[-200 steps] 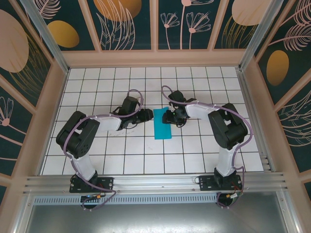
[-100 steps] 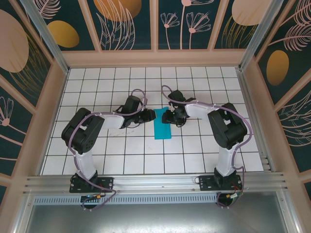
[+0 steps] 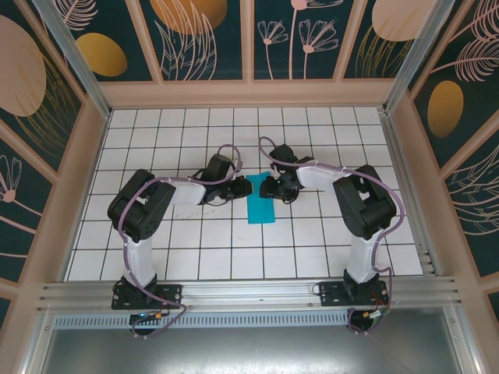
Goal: Fold a paper plane with a square sheet of paper (pick it up from the middle)
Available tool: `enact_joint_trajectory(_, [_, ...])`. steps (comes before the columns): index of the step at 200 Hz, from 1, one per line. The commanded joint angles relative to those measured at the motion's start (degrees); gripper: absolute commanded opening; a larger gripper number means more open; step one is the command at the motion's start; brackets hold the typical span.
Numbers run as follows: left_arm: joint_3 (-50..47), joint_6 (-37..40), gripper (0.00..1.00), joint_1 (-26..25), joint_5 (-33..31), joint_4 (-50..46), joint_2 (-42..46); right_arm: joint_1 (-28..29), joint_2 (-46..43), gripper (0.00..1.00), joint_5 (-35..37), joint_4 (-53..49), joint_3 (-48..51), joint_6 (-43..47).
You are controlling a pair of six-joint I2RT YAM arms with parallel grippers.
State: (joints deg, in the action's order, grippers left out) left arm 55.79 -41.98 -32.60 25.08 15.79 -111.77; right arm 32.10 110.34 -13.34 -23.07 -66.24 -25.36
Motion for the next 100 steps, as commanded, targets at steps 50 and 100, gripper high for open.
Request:
enact_joint_trajectory(50, [2.07, 1.46, 0.1, -0.6, -0.21, -2.87, -1.94, 2.31, 14.31, 0.54, 1.65, 5.79, 5.4, 1.73])
enact_joint_trajectory(100, [2.04, 1.85, 0.06, -0.71, -2.37, -6.21, -3.12, 2.33, 14.07, 0.54, 1.65, 5.85, 5.75, 1.63])
